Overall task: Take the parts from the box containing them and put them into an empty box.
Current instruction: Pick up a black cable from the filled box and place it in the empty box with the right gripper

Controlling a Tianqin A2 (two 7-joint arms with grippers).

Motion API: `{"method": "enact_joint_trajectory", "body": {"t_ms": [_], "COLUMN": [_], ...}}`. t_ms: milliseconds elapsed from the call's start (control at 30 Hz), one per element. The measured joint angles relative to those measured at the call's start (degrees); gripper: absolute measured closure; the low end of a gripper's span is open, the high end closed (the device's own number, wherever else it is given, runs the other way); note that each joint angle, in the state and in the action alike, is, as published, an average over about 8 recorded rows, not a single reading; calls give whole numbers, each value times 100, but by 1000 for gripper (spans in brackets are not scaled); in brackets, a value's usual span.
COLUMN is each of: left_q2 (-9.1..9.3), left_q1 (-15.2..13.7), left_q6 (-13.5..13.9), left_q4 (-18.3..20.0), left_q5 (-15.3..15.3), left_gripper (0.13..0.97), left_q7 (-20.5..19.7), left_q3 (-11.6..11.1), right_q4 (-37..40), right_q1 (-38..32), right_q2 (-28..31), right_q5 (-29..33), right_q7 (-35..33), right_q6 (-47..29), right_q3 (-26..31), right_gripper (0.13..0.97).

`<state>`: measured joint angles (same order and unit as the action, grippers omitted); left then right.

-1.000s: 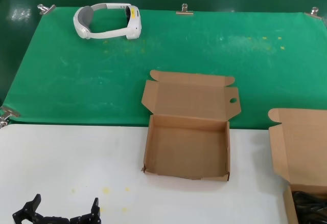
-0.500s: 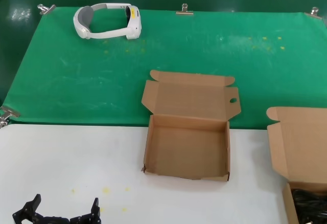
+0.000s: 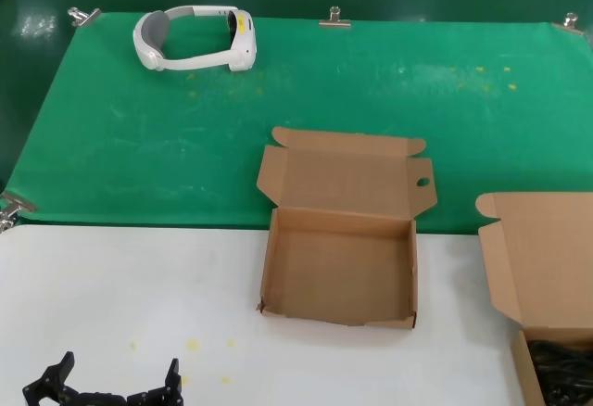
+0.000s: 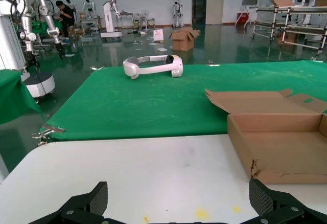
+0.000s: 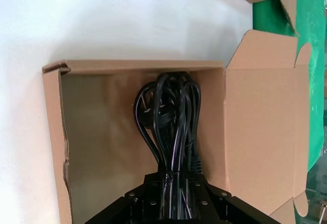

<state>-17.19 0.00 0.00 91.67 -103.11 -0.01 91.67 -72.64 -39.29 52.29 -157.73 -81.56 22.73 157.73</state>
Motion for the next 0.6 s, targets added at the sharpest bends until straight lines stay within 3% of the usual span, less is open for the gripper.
{"method": "enact_joint_trajectory", "body": {"t_ms": [267, 600], "left_q2": [0, 0], "left_q1": [0, 0], "left_q6": [0, 0], "left_q4": [0, 0], "left_q5": [0, 0], "left_gripper": [132, 132], "left_q7": [0, 0], "left_q3": [0, 0], "right_q4": [-363, -957], "right_q1": [59, 142], "right_q2": [171, 478], "right_q5": [0, 0], "right_q7": [153, 384], "right_q6": [175, 477], "right_q3": [0, 0], "right_gripper": [889, 891]}}
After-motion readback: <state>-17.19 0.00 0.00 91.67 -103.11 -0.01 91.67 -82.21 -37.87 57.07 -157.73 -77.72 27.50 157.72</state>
